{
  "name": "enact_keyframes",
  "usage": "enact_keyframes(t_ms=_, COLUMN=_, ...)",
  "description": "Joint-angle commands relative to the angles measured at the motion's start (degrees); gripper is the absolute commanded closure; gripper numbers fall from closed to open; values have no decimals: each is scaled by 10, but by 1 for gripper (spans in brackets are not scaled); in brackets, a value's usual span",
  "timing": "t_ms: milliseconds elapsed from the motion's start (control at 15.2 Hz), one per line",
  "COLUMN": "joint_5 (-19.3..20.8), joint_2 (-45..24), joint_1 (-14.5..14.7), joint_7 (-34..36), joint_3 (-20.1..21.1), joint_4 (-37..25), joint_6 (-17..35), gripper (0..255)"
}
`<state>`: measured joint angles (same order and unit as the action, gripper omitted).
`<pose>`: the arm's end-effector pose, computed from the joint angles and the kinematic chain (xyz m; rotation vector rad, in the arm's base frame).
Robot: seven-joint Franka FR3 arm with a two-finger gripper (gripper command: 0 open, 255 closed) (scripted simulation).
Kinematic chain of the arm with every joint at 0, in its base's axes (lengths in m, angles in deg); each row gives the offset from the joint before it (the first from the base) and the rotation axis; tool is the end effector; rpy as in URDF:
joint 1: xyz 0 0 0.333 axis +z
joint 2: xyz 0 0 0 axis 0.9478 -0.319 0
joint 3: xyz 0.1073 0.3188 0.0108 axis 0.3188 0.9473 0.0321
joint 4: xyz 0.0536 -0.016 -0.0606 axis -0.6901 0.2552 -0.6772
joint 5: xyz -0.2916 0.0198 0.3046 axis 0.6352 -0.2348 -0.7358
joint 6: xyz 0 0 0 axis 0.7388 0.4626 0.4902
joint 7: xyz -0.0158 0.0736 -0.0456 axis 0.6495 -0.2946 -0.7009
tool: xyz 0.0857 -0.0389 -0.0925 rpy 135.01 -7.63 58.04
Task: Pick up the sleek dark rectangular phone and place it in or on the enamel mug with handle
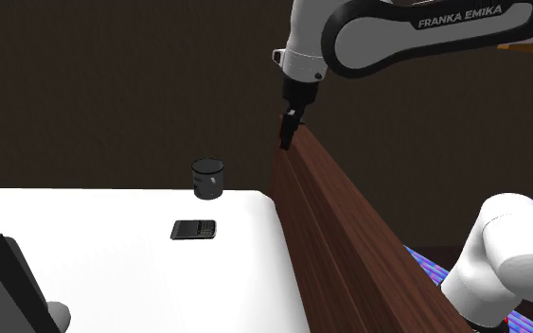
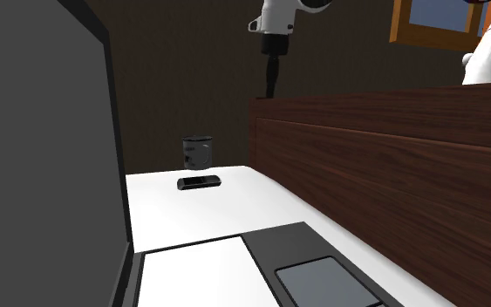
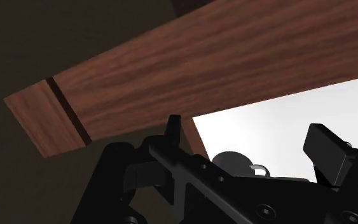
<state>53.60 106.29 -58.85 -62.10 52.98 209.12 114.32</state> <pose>0.4639 0.1860 0.5411 2.8300 0.7656 0.2130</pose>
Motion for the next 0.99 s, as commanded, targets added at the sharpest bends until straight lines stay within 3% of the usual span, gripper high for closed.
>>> enact_keyframes(t_ms=0, joint_5=-58, joint_2=-98, joint_1=17, joint_7=6, joint_3=5, joint_4=-15, joint_6=53, gripper=0)
enact_keyframes(t_ms=924, joint_5=-53, joint_2=-340, joint_1=72, joint_7=25, joint_3=55, joint_4=-153, joint_6=119, gripper=0)
